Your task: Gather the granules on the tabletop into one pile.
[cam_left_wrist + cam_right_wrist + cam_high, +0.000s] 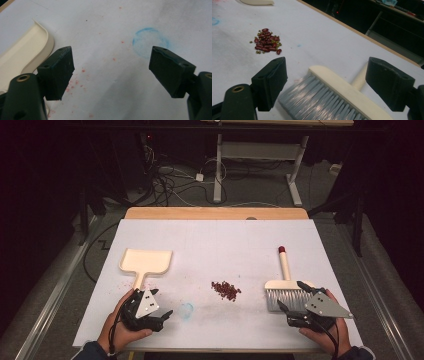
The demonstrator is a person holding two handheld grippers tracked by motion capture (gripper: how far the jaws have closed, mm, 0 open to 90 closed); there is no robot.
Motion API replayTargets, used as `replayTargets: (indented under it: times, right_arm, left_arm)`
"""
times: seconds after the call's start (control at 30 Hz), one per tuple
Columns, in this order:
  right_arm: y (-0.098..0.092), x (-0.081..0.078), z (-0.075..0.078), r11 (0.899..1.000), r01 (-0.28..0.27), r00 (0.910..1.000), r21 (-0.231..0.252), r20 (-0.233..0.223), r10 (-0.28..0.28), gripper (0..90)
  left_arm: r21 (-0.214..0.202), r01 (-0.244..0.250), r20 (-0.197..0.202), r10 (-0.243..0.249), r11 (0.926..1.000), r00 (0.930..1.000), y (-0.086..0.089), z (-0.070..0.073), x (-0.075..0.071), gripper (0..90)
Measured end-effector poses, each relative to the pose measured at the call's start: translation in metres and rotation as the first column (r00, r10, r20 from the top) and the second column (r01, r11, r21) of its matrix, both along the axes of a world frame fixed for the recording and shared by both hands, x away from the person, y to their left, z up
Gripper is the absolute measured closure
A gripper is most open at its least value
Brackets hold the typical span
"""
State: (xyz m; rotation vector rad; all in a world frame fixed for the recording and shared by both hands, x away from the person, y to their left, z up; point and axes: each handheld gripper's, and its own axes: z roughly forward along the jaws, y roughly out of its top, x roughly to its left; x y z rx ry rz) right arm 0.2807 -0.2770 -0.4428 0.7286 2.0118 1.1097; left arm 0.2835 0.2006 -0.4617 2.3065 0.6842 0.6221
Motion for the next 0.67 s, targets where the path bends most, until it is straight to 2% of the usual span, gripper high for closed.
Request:
replayTargets:
  times: [0.67]
  right_arm:
    - [-0.0038, 0.0000, 0.0034, 1.000, 0.019, 0.9997, 0.005, 0.013, -0.019, 18.0]
  left_arm:
    - [0.006, -0.004, -0.005, 0.004, 1.0000, 1.0000, -0.0020, 0.0005, 0.0011, 19.5]
